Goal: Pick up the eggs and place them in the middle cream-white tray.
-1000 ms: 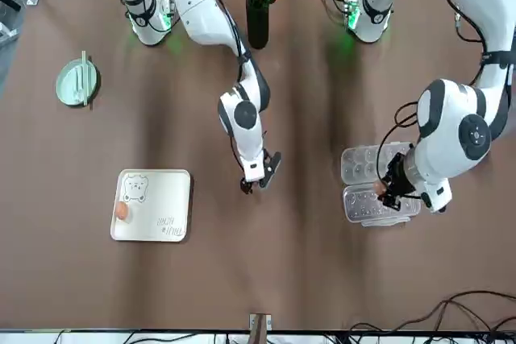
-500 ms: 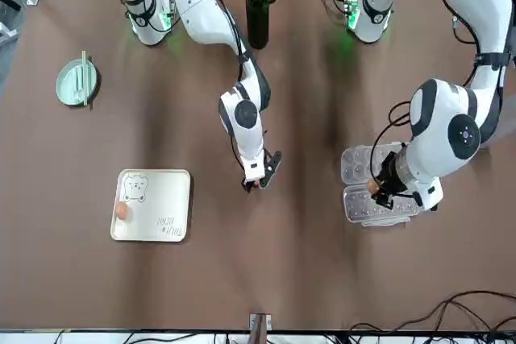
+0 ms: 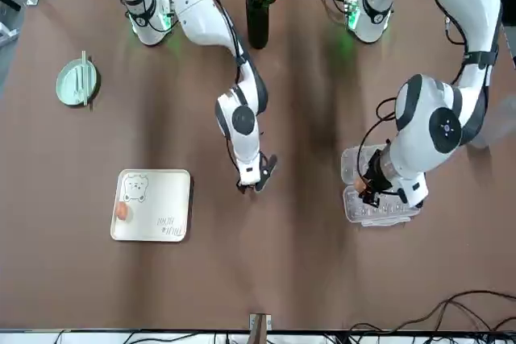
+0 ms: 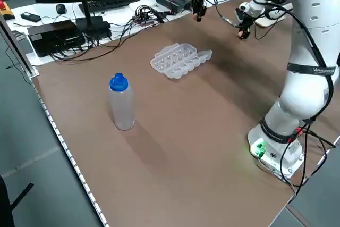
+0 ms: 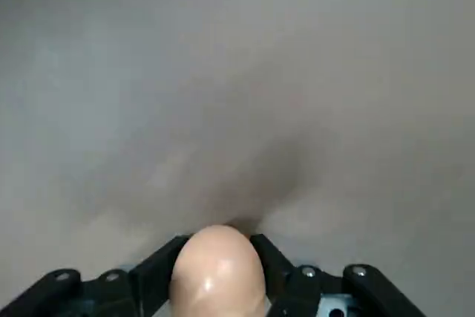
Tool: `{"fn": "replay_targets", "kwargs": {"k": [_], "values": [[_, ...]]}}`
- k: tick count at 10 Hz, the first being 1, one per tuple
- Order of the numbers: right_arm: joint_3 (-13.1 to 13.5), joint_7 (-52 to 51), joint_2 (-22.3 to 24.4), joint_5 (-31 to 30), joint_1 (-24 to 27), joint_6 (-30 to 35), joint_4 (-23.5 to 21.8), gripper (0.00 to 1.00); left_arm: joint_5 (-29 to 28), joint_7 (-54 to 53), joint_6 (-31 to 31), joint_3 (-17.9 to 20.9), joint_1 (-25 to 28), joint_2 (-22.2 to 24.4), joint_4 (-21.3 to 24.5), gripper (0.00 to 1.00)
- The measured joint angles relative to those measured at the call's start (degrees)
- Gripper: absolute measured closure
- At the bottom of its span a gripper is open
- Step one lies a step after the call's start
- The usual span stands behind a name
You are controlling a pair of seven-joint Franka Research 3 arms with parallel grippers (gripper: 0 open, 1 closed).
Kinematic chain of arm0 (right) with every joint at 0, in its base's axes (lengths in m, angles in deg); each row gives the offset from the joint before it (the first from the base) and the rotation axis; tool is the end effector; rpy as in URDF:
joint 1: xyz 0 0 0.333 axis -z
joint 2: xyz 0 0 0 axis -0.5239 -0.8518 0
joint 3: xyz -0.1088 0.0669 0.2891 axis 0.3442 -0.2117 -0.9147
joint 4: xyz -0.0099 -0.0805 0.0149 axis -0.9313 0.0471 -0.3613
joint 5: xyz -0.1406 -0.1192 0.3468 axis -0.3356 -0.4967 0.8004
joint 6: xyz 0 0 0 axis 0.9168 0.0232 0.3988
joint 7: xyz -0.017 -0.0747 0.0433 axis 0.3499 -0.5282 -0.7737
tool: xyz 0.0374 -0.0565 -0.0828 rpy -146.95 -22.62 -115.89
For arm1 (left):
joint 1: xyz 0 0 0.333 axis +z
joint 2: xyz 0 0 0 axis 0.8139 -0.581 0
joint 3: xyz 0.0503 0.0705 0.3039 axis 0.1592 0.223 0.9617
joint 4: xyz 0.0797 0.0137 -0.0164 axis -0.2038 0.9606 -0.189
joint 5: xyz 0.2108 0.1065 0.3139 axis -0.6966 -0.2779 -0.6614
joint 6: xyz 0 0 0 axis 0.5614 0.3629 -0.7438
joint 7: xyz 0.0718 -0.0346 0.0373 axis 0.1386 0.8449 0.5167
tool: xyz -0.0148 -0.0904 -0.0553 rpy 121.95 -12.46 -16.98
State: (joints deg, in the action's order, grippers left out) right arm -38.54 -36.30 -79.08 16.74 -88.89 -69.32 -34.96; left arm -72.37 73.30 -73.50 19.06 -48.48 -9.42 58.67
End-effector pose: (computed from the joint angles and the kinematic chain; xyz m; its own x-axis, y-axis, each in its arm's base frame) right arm 0.5782 0.4661 0.1815 0.6157 0.7867 0.0447 0.7826 -0.6171 0.0817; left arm 0.6485 -0.1787 0.3802 0.3420 0.9333 -0.1092 0.9394 -0.3367 0.0643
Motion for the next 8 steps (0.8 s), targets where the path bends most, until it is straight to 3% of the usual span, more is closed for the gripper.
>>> {"fn": "replay_targets", "kwargs": {"k": [2,4,6,8], "values": [[0.62,-0.08,3.72,0.0,5.16,7.77,0.34,0.59,0.0,2.84,-0.04,0.01,-2.29,-0.57,-0.77,0.53],[3.59,-0.29,6.44,-0.01,7.59,13.91,0.38,0.6,-1.1,9.16,-0.06,0.13,-7.66,-2.85,-3.48,0.53],[6.68,-2.08,8.06,0.0,8.5,18.81,0.28,0.64,-3.42,15.82,-0.42,0.34,-14.49,-7.58,-7.69,0.53],[7.36,-4.33,10.05,0.0,11.94,21.61,-0.73,0.64,-5.27,21.73,-1.44,3.75,-23.57,-12.5,-12.03,0.53]]}}
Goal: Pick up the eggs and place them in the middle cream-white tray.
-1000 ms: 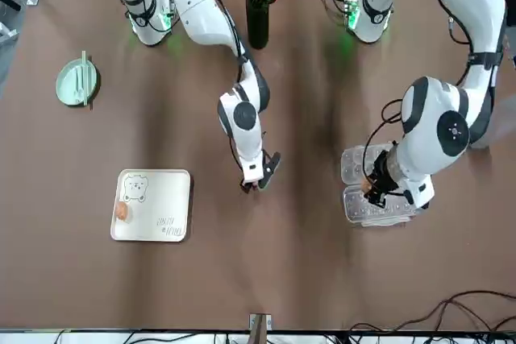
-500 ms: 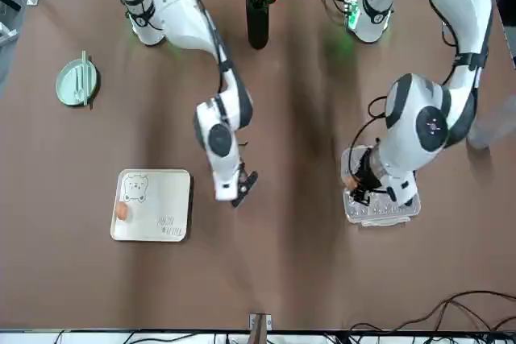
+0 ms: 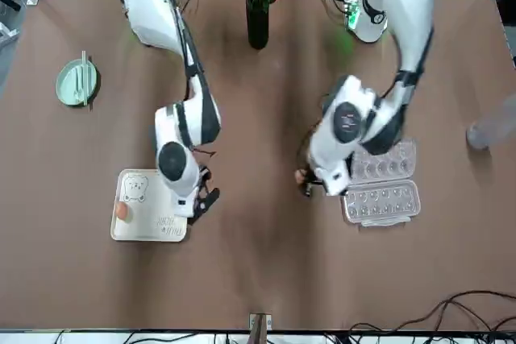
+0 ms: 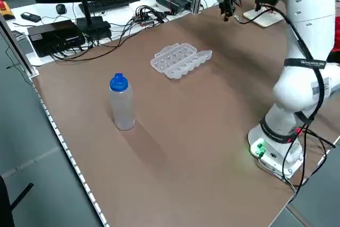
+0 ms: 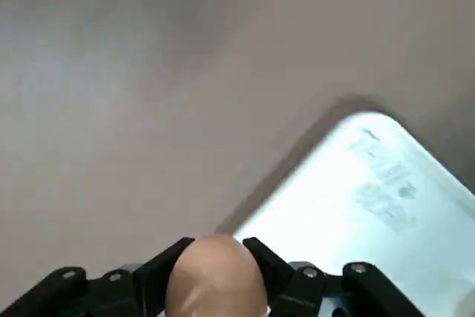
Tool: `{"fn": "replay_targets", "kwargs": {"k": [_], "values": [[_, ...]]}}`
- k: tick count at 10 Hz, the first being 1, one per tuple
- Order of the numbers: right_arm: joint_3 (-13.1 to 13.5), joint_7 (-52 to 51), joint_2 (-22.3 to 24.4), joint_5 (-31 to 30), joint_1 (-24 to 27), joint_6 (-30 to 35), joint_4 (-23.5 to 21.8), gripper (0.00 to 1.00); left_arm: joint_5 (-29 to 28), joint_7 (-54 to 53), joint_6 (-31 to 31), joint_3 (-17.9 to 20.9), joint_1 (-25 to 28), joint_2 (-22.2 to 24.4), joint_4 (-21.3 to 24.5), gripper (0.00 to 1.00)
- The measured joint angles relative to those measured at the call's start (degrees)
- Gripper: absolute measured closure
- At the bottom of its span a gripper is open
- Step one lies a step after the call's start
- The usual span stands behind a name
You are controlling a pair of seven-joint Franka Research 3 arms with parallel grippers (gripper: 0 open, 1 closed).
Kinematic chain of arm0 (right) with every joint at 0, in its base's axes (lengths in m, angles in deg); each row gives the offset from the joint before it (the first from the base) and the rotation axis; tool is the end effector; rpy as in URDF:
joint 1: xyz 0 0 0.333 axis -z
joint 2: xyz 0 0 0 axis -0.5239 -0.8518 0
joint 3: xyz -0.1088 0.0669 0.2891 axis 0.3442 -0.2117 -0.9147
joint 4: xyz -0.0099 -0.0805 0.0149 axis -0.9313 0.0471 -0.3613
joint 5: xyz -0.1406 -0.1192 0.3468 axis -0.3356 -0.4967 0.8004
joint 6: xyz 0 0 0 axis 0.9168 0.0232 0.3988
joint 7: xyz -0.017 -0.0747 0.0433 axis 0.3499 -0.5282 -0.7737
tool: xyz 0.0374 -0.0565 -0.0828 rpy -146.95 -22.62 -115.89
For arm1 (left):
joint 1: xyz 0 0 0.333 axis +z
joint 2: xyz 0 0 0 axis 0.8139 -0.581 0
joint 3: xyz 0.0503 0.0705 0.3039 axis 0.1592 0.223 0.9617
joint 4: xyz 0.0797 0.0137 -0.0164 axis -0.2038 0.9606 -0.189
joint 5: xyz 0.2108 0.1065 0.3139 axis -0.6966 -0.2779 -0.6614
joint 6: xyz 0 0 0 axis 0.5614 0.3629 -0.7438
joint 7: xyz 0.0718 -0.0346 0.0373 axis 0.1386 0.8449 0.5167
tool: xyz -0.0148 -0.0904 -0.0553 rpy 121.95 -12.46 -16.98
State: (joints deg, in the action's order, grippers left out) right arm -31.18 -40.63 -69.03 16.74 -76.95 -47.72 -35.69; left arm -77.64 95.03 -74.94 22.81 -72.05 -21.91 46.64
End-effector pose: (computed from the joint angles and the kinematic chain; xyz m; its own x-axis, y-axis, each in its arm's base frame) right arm 0.6648 0.2718 0.2896 0.7781 0.6153 -0.1264 0.6200 -0.7846 -0.0029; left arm 0.6022 -0.4030 0.3274 0.3200 0.9426 -0.0950 0.9472 -0.3163 0.0523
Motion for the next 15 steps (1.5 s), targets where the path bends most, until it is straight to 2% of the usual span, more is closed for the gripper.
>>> {"fn": "replay_targets", "kwargs": {"k": [2,6,8,9,12,15], "values": [[0.39,-5.46,2.08,-0.01,4.65,0.95,-2.45,0.64,-0.04,3.84,-5.59,4.54,-8.26,-2.89,-1.78,0.53],[1.87,-17.45,3.26,-0.02,12.26,-0.59,-5.88,0.64,-0.07,6.76,-16.67,11.62,-17.27,-9.28,-3.11,0.53],[1.7,-19.11,3.24,-0.02,14.37,-4.6,-6.27,0.64,-0.07,6.82,-24.15,11.98,-17.63,-12.86,-3.21,0.53],[1.3,-19.25,3.2,0.01,14.45,-6.96,-6.62,0.64,-0.08,6.82,-25.93,11.98,-17.8,-14.12,-3.31,0.53],[-2.72,-19.02,2.43,0.02,14.26,-17.7,-11.07,0.63,-0.08,6.82,-26.44,11.99,-18.28,-15.58,-3.56,0.53],[-4.89,-18.96,0.41,0.05,15.03,-24.91,-14.1,0.63,-0.25,6.57,-26.9,12.0,-18.4,-16.35,-3.64,0.53]]}}
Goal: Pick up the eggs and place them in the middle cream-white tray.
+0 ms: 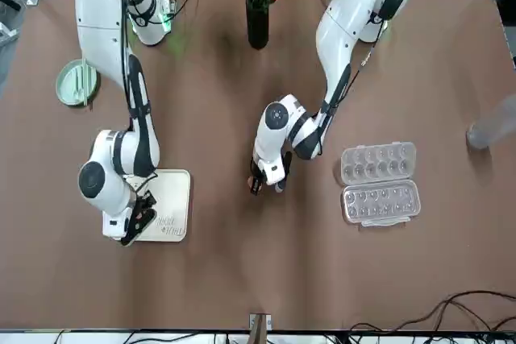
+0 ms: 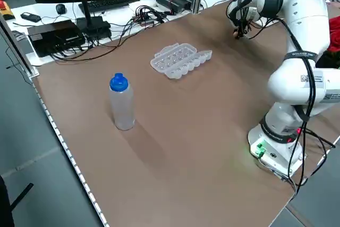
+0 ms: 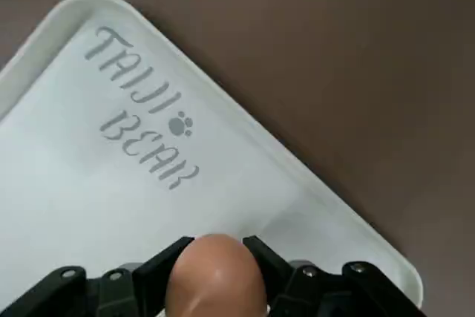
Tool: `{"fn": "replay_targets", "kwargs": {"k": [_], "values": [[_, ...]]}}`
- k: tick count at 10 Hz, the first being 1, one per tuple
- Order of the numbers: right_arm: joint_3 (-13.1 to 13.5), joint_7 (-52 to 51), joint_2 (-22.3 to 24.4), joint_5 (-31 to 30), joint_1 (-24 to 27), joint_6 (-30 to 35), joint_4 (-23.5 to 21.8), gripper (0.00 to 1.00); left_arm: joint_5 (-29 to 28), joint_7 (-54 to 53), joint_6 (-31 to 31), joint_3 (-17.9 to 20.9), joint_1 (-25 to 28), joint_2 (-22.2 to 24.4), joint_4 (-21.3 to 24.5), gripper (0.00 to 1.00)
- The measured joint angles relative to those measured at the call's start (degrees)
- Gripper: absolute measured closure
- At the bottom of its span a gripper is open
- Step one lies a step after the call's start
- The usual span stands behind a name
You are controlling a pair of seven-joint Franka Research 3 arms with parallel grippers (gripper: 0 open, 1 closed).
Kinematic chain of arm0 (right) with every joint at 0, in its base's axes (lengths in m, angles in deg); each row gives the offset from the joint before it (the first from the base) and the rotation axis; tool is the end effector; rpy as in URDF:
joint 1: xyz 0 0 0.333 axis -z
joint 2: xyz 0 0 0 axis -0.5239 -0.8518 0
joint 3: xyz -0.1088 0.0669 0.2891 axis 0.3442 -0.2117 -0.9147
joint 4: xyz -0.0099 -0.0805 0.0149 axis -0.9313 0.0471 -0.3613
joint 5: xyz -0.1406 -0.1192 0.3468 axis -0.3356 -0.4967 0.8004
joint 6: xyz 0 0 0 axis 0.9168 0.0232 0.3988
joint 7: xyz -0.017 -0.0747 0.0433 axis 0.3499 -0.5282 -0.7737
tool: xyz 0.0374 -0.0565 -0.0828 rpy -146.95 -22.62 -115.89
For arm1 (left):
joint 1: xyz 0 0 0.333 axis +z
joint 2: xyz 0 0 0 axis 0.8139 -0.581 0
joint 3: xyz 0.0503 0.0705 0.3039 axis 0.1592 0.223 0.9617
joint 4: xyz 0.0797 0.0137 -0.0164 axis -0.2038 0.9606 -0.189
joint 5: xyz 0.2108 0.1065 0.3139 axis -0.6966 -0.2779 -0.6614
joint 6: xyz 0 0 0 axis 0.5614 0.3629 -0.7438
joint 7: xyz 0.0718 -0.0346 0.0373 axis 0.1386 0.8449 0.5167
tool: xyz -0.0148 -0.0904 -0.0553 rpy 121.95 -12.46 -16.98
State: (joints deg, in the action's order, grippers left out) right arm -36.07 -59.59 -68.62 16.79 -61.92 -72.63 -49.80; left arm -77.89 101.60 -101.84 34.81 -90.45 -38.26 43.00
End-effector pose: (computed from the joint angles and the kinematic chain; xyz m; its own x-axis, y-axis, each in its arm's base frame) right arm 0.6930 0.0885 0.2129 0.7459 0.6660 0.0109 0.6631 -0.7440 0.0822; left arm 0.5541 -0.5152 0.1763 0.3749 0.9180 -0.1296 0.9054 -0.3325 0.2639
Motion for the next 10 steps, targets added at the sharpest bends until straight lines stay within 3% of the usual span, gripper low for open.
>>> {"fn": "replay_targets", "kwargs": {"k": [2,3,6,8,10], "values": [[-2.42,-0.05,-0.91,0.0,2.4,-2.72,-0.44,0.63,-0.12,-1.37,-0.07,0.0,-0.09,-0.09,-0.03,0.49],[-2.92,-0.07,-1.11,0.0,2.96,-4.18,-0.89,0.63,-0.12,-1.9,-0.15,0.02,-0.08,-0.09,-0.16,0.43],[-3.81,-0.07,-1.51,0.0,3.14,-6.87,-1.62,0.6,-0.12,-1.95,0.07,0.1,0.52,1.74,-2.36,0.0],[-3.99,-0.07,-1.72,0.0,3.14,-7.31,-1.71,0.6,-0.12,-1.96,4.49,0.11,1.59,5.76,-2.61,0.0],[-3.99,-0.07,-1.73,0.0,3.16,-7.4,-1.73,0.57,-0.12,-4.55,13.38,0.21,3.07,10.89,-2.82,0.0]]}}
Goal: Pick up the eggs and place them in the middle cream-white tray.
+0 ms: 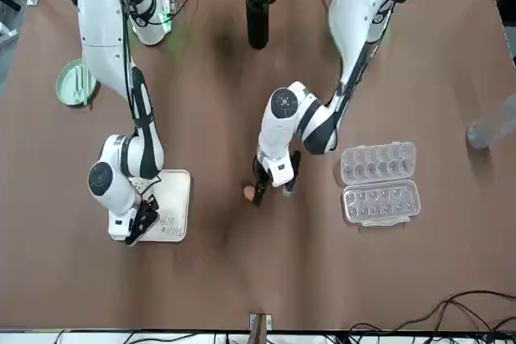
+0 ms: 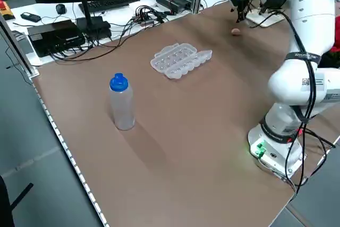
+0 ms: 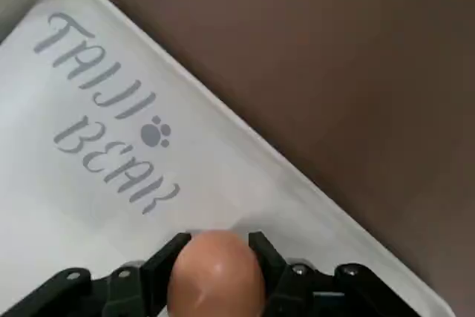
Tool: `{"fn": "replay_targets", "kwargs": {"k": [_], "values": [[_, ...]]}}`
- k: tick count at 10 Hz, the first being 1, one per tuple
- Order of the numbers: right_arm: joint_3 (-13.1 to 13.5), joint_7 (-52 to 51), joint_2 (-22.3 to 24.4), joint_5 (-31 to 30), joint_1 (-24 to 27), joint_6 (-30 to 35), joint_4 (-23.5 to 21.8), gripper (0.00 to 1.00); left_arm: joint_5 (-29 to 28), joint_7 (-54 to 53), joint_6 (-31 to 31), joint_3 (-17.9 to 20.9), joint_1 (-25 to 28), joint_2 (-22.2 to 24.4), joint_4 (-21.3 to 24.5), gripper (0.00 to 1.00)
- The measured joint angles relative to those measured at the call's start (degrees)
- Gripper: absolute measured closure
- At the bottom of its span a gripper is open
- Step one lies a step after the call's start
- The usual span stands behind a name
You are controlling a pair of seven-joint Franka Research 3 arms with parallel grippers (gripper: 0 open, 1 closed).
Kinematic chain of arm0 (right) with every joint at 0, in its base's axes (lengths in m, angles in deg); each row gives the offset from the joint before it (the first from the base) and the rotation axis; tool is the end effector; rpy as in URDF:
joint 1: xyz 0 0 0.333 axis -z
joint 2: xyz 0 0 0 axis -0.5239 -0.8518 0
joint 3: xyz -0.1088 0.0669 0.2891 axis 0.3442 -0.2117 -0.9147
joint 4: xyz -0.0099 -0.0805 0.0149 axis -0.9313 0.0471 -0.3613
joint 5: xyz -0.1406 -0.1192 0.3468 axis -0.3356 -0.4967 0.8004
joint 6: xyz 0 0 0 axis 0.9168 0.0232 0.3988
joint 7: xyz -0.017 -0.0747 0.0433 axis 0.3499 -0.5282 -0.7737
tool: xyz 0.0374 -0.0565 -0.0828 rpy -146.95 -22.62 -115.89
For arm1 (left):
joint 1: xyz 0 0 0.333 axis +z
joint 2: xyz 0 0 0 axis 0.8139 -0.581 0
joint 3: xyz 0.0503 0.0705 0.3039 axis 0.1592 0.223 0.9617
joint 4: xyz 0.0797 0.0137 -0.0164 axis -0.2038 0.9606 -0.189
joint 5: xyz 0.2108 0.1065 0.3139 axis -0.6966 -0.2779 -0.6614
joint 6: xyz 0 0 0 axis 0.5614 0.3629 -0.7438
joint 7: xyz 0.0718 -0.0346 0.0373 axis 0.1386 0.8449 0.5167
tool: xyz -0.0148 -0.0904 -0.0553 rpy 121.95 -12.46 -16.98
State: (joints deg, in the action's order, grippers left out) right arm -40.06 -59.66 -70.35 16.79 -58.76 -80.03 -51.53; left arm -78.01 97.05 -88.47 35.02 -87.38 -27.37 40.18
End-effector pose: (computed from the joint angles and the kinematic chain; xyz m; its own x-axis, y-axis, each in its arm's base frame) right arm 0.6907 0.0819 0.1809 0.7503 0.6587 0.0570 0.6516 -0.7513 0.1051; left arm 0.5946 -0.4843 0.3166 0.3883 0.9193 -0.0646 0.8883 -0.3547 0.2918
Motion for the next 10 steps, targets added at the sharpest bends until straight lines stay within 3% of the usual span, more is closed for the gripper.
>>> {"fn": "replay_targets", "kwargs": {"k": [5,8,10], "values": [[0.03,0.0,0.01,0.0,0.07,-0.15,0.01,0.48,0.53,-21.49,23.89,-0.03,12.19,16.92,-0.32,0.0],[0.03,-0.01,0.01,0.0,0.11,-0.26,0.02,0.38,4.42,-46.63,36.76,-0.07,21.84,23.37,0.07,0.0],[0.02,-0.01,0.0,0.0,0.12,-0.26,0.01,0.36,5.12,-64.52,40.2,-0.87,26.95,26.92,1.39,0.0]]}}
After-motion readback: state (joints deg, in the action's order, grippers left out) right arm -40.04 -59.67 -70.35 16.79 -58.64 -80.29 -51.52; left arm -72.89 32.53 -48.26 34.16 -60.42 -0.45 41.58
